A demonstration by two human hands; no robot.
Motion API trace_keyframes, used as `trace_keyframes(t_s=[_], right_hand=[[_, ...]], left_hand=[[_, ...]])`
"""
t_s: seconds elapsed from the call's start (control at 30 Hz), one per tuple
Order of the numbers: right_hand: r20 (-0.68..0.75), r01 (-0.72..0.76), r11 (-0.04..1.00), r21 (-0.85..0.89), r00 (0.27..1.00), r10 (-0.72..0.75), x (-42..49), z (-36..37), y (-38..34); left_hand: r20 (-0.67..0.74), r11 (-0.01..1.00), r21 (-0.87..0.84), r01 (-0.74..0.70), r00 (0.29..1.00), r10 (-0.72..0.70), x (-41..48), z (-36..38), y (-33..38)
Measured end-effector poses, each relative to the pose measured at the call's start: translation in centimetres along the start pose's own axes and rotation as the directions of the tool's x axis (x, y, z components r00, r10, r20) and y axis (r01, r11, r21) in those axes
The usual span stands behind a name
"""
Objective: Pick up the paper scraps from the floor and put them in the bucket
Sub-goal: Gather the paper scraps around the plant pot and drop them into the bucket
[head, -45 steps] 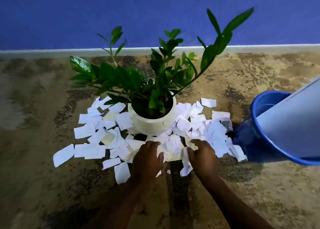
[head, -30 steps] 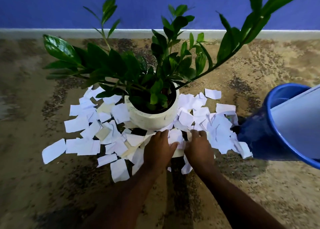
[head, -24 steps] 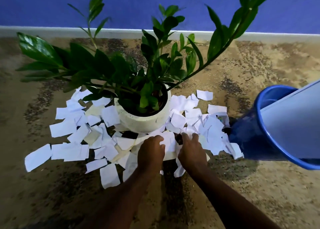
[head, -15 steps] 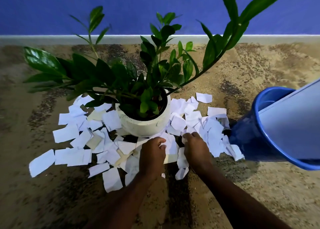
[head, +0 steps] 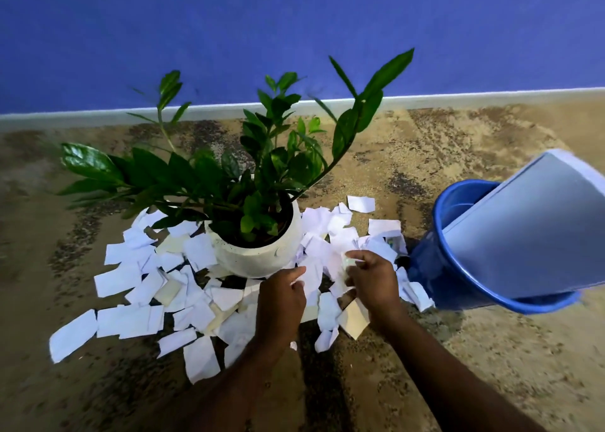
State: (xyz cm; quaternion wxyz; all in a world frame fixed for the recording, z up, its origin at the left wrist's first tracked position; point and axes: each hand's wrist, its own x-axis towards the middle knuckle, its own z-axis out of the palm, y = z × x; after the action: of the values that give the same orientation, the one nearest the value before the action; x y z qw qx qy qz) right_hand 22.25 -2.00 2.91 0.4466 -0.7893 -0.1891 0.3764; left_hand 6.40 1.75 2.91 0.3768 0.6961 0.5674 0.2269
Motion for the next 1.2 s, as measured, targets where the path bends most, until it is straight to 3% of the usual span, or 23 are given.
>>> trace_keyframes(t_s=[0.2, 0.37, 0.5, 0.67, 1.1, 1.2], right_hand=[[0.027, -0.103, 0.971, 0.216, 0.995, 0.100, -2.1, -2.3, -2.5], [0.010, 0.009, 0.943, 0.333, 1.000, -0.013, -4.7, -5.3, -6.9], [-0.063, 0.161, 0.931, 0.328, 0.987, -0.149, -6.0, -8.6, -9.7], [-0.254, 0.301, 0.921, 0.247, 0.938, -0.238, -5.1, -14.2, -11.0], [-0.395, 0.303, 0.945, 0.119, 0.888, -0.235, -2.1, -21.2, -9.9], [-0.411, 0.308, 0.946, 0.099, 0.879, -0.243, -2.0, -21.6, -10.0]], left_hand=[[-0.037, 0.994, -0.104, -0.019, 0.999, 0.015, -0.8, -0.7, 3.8], [-0.070, 0.976, -0.193, -0.100, 0.994, 0.088, -1.0, -1.3, 8.7], [-0.095, 0.962, -0.225, -0.154, 0.986, 0.135, -1.3, -1.3, 12.4], [-0.079, 0.943, -0.246, -0.222, 0.975, 0.209, -1.7, -0.6, 16.7], [0.080, 0.935, -0.217, -0.280, 0.949, 0.303, -0.9, 4.6, 24.6], [0.191, 0.935, -0.202, -0.291, 0.925, 0.329, -0.9, 5.2, 24.9]])
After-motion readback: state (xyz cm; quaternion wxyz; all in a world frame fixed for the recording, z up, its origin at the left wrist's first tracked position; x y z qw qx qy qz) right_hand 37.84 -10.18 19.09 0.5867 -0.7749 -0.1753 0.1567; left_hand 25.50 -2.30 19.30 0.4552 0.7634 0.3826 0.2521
